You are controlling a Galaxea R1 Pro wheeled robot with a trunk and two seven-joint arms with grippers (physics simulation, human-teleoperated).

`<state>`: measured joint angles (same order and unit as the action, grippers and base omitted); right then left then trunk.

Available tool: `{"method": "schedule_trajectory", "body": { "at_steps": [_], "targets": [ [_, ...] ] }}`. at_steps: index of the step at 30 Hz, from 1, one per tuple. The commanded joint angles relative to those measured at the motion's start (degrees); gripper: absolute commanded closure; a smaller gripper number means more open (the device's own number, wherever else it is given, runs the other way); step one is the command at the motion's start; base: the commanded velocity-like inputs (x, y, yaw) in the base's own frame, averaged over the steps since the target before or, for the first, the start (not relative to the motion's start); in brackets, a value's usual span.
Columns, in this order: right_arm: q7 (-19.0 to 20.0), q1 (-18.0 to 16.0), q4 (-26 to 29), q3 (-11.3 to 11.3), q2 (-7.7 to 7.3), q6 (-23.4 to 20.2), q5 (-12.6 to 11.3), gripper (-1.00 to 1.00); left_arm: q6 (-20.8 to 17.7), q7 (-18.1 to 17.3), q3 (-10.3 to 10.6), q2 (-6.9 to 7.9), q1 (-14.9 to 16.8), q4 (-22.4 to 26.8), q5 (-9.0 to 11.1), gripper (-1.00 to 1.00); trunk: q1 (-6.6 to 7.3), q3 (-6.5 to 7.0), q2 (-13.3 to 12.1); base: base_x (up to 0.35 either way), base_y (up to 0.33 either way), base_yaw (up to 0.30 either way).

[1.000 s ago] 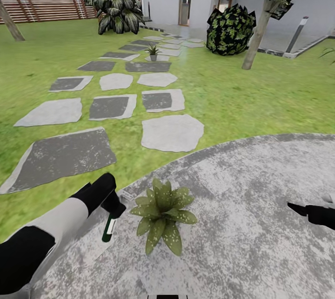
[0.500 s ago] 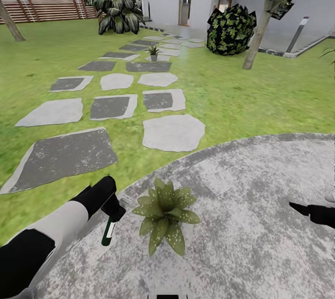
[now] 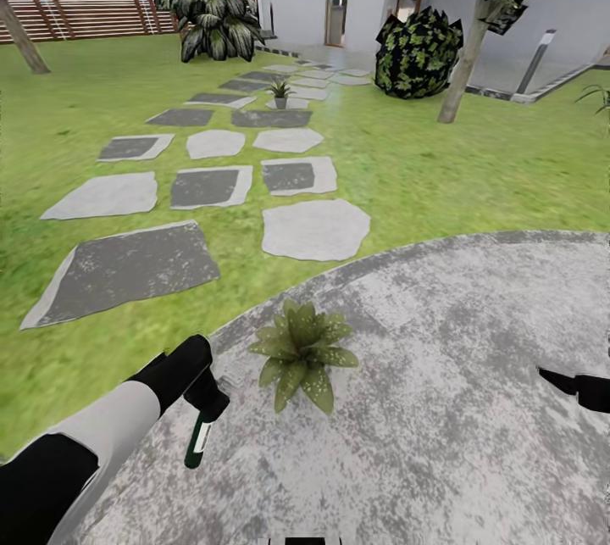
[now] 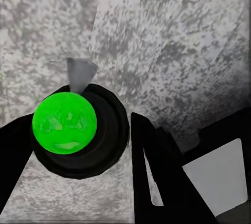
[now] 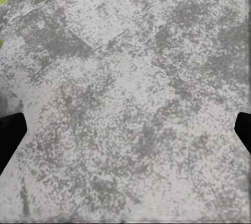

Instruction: Pick up the pesticide atomizer in the garden and spray insectifuge to fully cover both potted plants in the garden.

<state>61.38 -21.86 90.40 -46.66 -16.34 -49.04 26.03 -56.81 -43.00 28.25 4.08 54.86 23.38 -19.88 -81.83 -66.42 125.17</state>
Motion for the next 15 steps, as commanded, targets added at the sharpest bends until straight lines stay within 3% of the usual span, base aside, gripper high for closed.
{"method": "schedule_trajectory", "body": {
  "at_steps": [1, 5, 11, 15],
  "targets": [
    [0.58, -0.06, 0.07, -0.09, 0.01, -0.27, 0.50, -1.00, -0.06, -0.59, 0.16, 0.04, -0.15, 0.13, -0.60, 1.00, 0.04, -0.04, 0.02, -0.330, 0.000, 0.000],
    [0.58, -0.09, 0.11, -0.16, 0.03, -0.27, 0.44, -1.00, -0.05, -0.59, -0.28, 0.02, -0.72, 0.16, -0.54, 1.00, 0.04, -0.04, 0.02, -0.287, 0.000, 0.000],
    [0.58, -0.07, 0.13, -0.21, 0.00, -0.28, 0.43, -1.00, 0.03, -0.62, -2.86, -0.01, -1.03, 0.17, -0.51, 1.00, 0.04, -0.04, 0.02, -0.085, 0.000, 0.000],
    [0.69, -0.09, 0.18, -0.19, 0.02, -0.34, 0.36, -1.00, 3.07, -0.61, -3.87, 0.00, -4.64, 1.53, -0.51, 1.00, 0.04, 0.13, 0.02, -0.012, 0.000, 0.000]
  ]
}}
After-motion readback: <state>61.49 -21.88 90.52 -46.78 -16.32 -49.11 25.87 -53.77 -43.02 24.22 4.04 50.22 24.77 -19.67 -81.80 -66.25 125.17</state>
